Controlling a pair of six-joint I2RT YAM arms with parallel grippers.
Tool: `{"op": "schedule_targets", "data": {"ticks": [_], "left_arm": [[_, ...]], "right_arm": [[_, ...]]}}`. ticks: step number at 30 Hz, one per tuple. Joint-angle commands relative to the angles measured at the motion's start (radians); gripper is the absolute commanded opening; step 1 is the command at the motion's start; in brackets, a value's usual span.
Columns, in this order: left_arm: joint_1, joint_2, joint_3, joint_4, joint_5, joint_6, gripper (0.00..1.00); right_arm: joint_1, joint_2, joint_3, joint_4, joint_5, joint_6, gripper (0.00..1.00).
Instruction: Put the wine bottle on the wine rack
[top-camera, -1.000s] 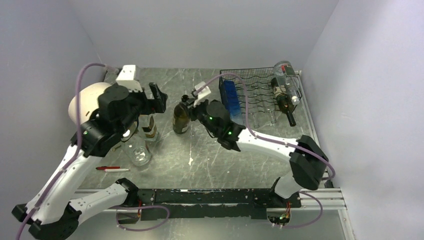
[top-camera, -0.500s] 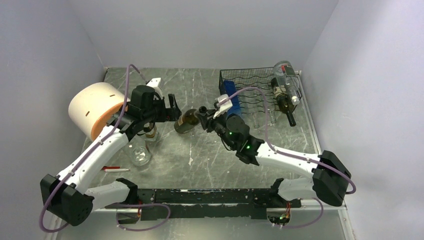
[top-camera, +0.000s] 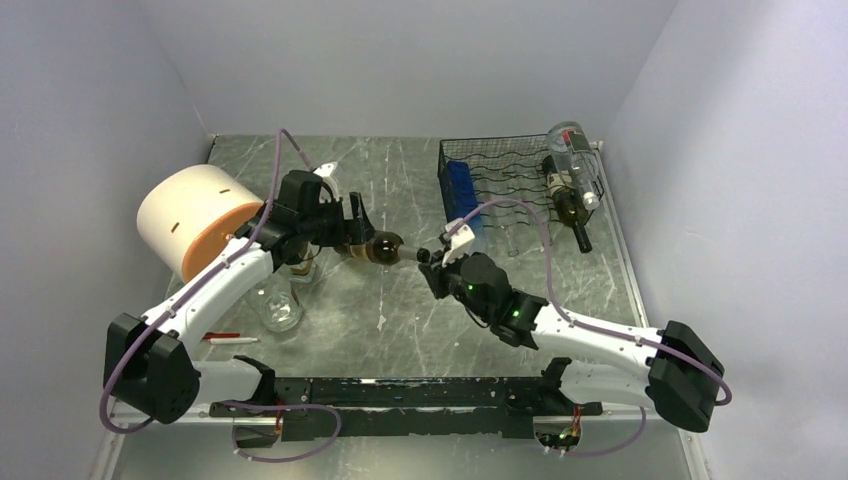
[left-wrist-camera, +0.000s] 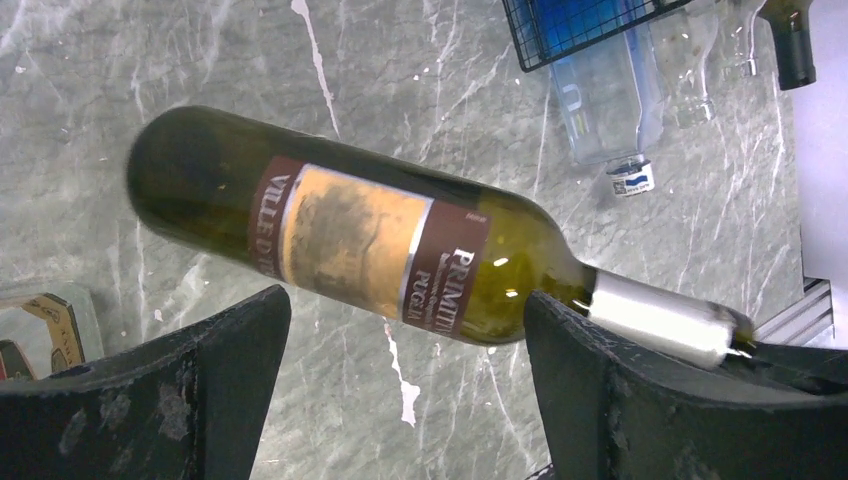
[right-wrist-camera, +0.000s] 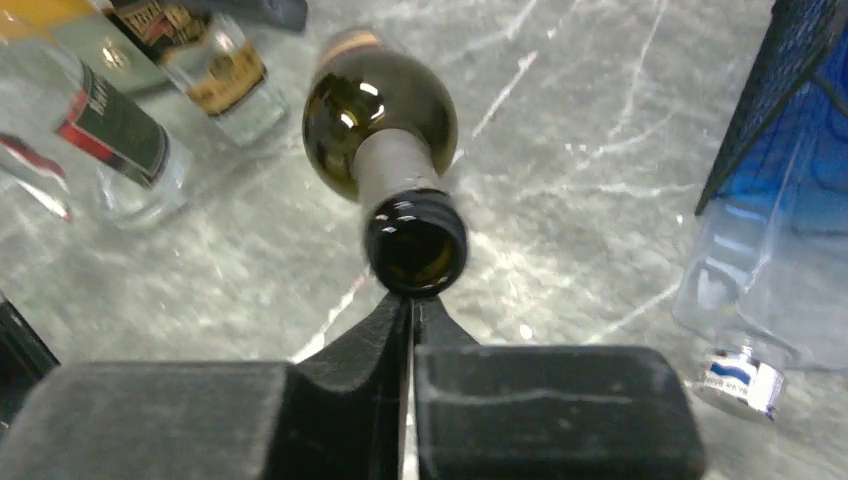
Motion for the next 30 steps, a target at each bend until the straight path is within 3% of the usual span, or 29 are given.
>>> {"op": "schedule_targets", "data": {"ticks": [1, 9, 14, 15, 19, 21, 25, 30], "left_arm": [[0.017, 0.024, 0.017, 0.031, 0.011, 0.021, 0.90], [0.027, 0.068, -0.002, 0.067, -0.015, 0.020, 0.89], [0.027, 0.125, 0.020, 0.061, -0.010, 0.022, 0.84], [0.027, 0.135, 0.027, 0.056, -0.013, 0.025, 0.83], [0.028, 0.160, 0.042, 0.025, -0.040, 0.036, 0.79], [0.027, 0.165, 0.032, 0.015, -0.047, 0.040, 0.78], [0.027, 0.167, -0.002, 0.006, -0.050, 0.041, 0.76], [0.026, 0.175, -0.027, -0.001, -0.048, 0.038, 0.74]], "right_arm": [[0.001, -0.068, -0.019, -0.119, 0.006, 0.030, 0.00], [0.001, -0.150, -0.049, -0.206, 0.005, 0.047, 0.00], [0.001, -0.103, -0.013, -0.262, 0.002, 0.074, 0.00], [0.001, -0.079, 0.008, -0.279, 0.001, 0.074, 0.05], [0.001, 0.061, 0.119, -0.406, -0.022, 0.037, 0.41], [0.001, 0.133, 0.174, -0.461, -0.036, 0.004, 0.52], [-0.001, 0.256, 0.261, -0.525, -0.083, -0.048, 0.60], [0.000, 0.404, 0.353, -0.580, -0.117, -0.089, 0.62]]}}
